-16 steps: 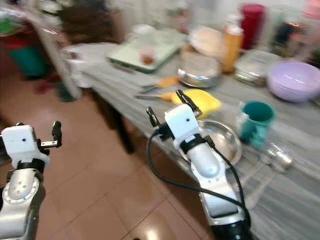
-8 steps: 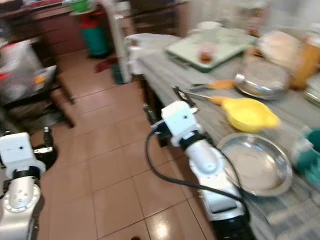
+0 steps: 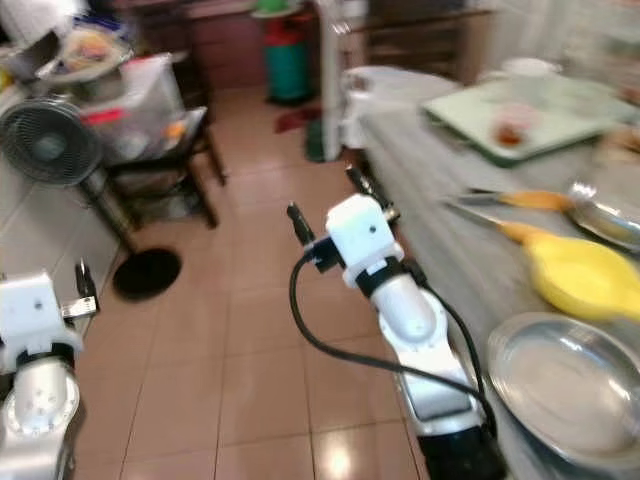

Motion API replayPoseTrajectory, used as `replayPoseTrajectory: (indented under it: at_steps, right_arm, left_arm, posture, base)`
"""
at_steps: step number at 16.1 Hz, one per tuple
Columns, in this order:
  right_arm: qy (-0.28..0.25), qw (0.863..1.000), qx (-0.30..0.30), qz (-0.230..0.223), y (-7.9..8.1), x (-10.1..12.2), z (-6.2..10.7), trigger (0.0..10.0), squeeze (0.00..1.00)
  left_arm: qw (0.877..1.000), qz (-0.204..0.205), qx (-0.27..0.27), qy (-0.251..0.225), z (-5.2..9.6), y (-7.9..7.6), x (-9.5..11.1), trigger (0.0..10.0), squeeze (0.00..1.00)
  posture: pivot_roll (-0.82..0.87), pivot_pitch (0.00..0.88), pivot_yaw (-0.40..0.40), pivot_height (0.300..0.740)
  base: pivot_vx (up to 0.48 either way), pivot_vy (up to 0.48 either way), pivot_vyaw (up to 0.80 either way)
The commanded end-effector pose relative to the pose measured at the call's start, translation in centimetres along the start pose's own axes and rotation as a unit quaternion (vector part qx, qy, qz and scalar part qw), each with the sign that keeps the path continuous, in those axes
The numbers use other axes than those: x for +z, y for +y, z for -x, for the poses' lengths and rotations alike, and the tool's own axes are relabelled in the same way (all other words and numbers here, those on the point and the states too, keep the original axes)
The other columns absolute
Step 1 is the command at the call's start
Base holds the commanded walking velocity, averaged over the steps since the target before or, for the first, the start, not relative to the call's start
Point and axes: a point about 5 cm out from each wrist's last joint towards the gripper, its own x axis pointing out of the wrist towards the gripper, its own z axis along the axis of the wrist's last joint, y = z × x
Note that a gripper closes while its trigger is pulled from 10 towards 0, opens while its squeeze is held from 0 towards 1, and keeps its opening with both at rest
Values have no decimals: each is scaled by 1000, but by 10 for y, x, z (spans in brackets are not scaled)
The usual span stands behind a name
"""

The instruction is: Setting the table

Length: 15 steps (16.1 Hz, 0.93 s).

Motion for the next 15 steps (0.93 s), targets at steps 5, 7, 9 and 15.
replayPoseTrajectory:
  at_steps: [5,7,9,15]
  right_arm:
    - [7,1000,-14,-16,-1,-4,0,10000,0]
    - [31,998,-50,-34,-10,-14,4,10000,0]
    - [52,994,-80,-43,-18,-23,9,10000,0]
    - [84,986,-131,-59,-25,-39,20,10000,0]
  left_arm:
    - [999,5,-38,6,4,-11,0,10000,0]
    - [997,21,-70,7,5,-19,1,10000,0]
    - [993,41,-112,7,7,-30,4,10000,0]
    - [977,82,-198,4,15,-52,10,10000,0]
  posture:
    - [-177,99,77,740]
    - [-175,100,79,740]
    - [-174,99,81,740]
    - [-172,87,100,740]
  base:
    - [0,0,800]
    - [0,0,0]
    - [0,0,0]
    - [0,0,0]
